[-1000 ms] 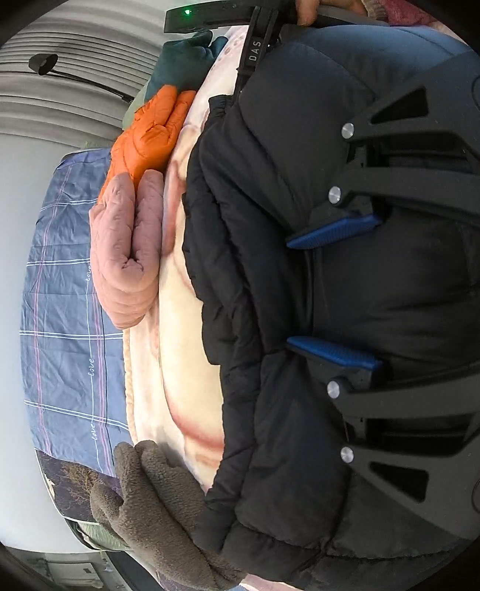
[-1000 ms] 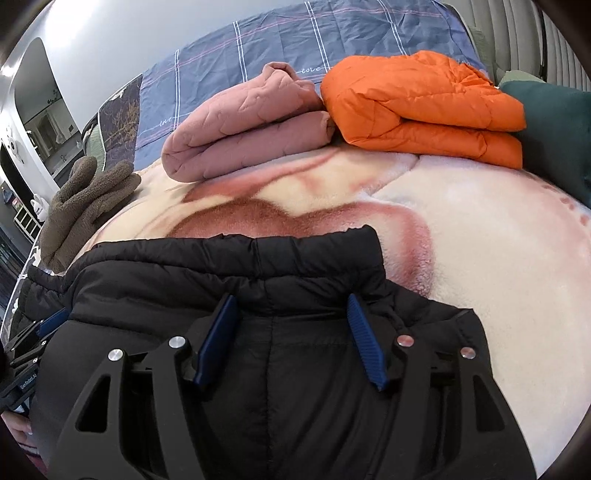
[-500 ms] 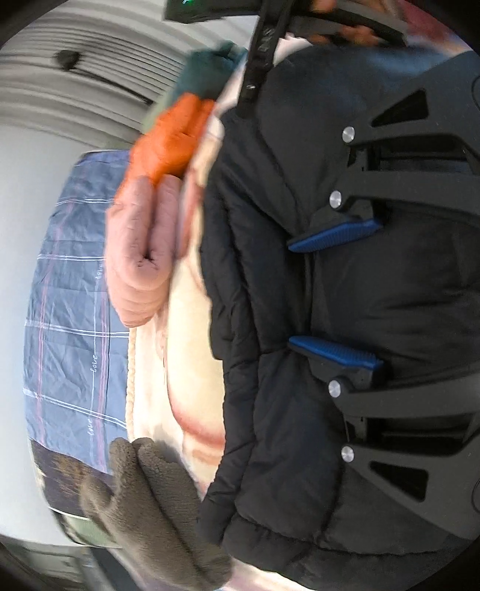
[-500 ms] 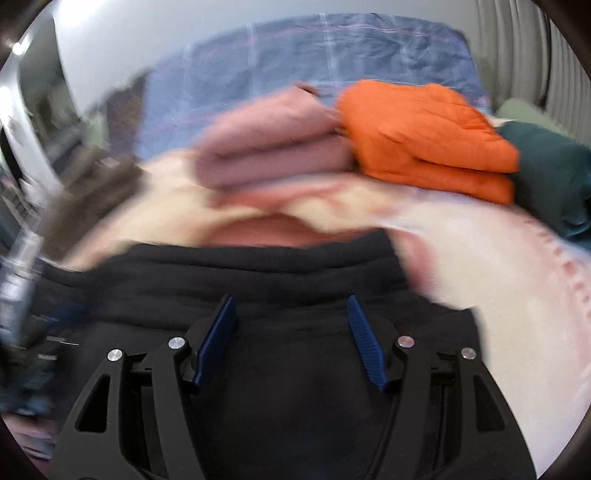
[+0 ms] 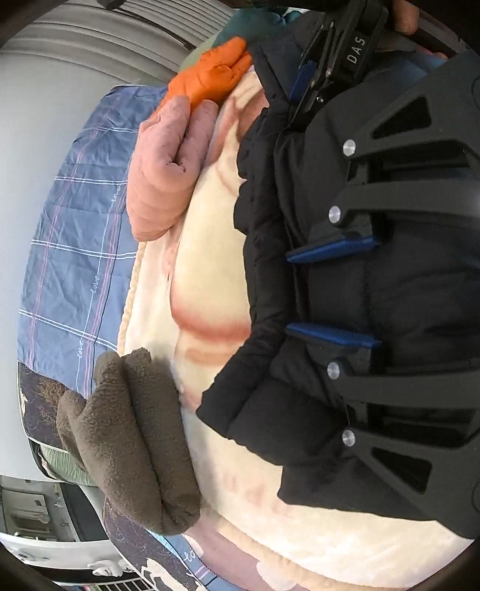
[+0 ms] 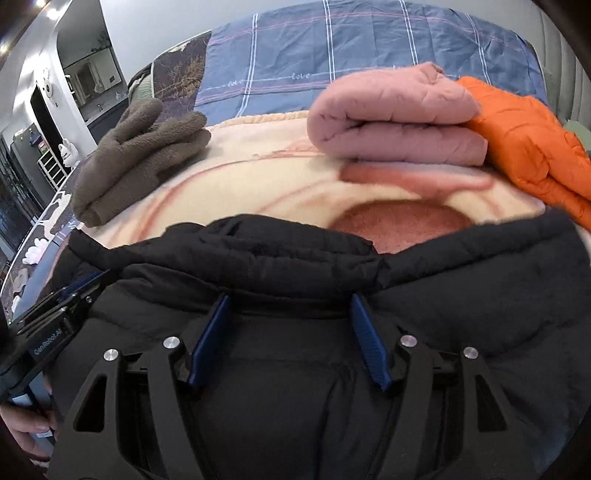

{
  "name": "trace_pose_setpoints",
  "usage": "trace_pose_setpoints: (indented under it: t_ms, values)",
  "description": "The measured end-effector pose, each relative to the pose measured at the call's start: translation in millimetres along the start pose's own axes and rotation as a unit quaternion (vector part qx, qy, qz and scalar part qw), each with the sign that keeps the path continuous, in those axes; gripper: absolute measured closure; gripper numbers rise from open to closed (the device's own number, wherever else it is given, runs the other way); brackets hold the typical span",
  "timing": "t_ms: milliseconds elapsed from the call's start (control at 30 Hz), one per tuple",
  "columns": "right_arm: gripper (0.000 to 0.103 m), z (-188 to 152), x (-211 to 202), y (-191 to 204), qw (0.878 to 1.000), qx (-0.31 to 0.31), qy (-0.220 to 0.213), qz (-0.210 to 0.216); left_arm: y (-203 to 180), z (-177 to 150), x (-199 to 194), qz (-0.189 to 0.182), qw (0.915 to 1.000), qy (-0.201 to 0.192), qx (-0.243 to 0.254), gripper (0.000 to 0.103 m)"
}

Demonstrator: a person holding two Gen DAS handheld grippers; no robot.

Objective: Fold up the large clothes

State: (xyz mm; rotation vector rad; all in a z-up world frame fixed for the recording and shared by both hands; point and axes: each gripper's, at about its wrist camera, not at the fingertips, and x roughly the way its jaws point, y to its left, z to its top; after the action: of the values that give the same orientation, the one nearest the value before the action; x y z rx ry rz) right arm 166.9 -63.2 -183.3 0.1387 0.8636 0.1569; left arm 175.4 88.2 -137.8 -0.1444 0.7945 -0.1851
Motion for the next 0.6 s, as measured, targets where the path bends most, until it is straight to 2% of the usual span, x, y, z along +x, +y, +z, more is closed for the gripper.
trace_pose_setpoints:
  t_ms: [233,400,467,533,600]
  values:
    - [0.037,-9,7,0,1.000,-0.007,-0.014,-0.011,5,-6,7,-0.019,0.9997,0.004,-0.011,0.068]
    - [0.037,-6,7,6,0.999,-0.020,-0.006,-0.027,5,-6,9,-0.021,0.9997,0.006,-0.009,0.068]
    - [0.037,-5,-3,8,0.999,-0.013,0.001,-0.039,2,-6,9,-0.018,0.9998,0.006,-0.005,0.068]
    - [0.037,-9,-27,10,0.999,0.021,-0.006,-0.046,1,-7,8,-0.015,0.9999,0.004,0.000,0.068]
    - [0.037,-19,-55,22,0.999,0.015,-0.031,-0.019,0,-7,8,-0.013,0.9999,0.004,0.003,0.068]
